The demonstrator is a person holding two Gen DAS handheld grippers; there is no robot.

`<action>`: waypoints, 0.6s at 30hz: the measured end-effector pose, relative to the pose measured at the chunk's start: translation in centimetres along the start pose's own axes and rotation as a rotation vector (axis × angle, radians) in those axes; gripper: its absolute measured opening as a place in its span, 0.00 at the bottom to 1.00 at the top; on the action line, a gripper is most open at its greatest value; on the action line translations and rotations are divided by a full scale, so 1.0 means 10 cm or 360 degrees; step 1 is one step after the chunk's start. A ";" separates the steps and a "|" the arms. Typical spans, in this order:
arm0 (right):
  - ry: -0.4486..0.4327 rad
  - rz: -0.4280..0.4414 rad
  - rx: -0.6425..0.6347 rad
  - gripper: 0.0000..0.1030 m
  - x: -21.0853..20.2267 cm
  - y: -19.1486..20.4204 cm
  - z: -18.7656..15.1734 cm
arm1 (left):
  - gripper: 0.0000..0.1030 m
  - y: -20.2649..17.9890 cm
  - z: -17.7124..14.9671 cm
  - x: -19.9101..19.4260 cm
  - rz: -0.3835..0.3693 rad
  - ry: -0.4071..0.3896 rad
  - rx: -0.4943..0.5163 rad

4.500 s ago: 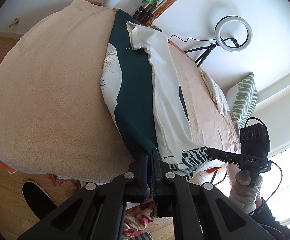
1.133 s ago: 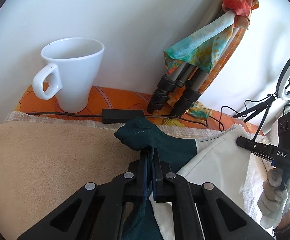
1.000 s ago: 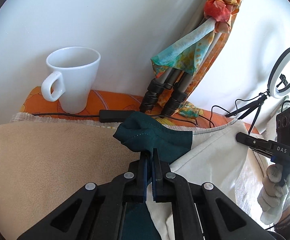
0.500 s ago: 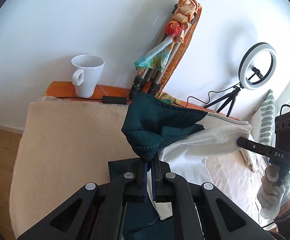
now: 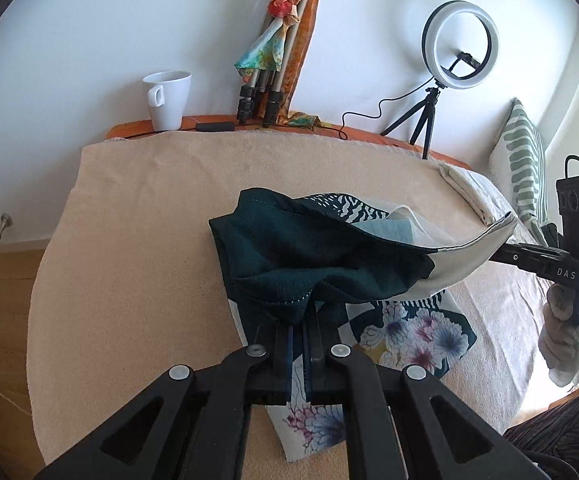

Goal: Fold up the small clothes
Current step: 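Grasp the collar end with the left gripper while the right gripper grasps the cream edge, then fold the collar end over onto the hem with both grippers and release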

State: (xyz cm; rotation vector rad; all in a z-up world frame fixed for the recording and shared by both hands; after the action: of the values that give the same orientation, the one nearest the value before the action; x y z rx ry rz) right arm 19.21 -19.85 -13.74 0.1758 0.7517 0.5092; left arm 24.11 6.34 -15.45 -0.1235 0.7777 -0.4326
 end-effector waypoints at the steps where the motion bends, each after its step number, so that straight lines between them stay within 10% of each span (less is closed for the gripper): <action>1: -0.0004 -0.0018 -0.0026 0.05 -0.04 0.01 -0.05 | 0.02 -0.03 -0.06 -0.04 0.0010 0.0002 0.0028; 6: -0.0003 -0.0149 -0.0266 0.08 -0.26 0.13 -0.28 | 0.16 -0.11 -0.39 -0.23 0.0056 0.0046 0.0187; 11: 0.0012 -0.0126 -0.0368 0.44 -0.55 0.23 -0.50 | 0.22 -0.06 -0.74 -0.51 0.0117 0.0090 0.0270; 18: 0.0006 -0.0019 0.0125 0.46 -0.67 -0.11 -0.58 | 0.30 0.33 -0.65 -0.72 0.0010 0.0048 -0.0311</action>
State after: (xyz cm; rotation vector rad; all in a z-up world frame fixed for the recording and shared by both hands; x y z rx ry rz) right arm 11.52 -24.35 -14.22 0.2435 0.7765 0.4688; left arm 16.09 12.68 -16.25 -0.2973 0.8489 -0.3523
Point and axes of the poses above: each gripper's, at about its wrist camera, not at the fingertips, and x roughly the way its jaws point, y to its left, z to its top, the point moved 4 cm from there along x, roughly the way its jaws point, and after that the axes turned 6 degrees about -y, right-handed, at the moved point
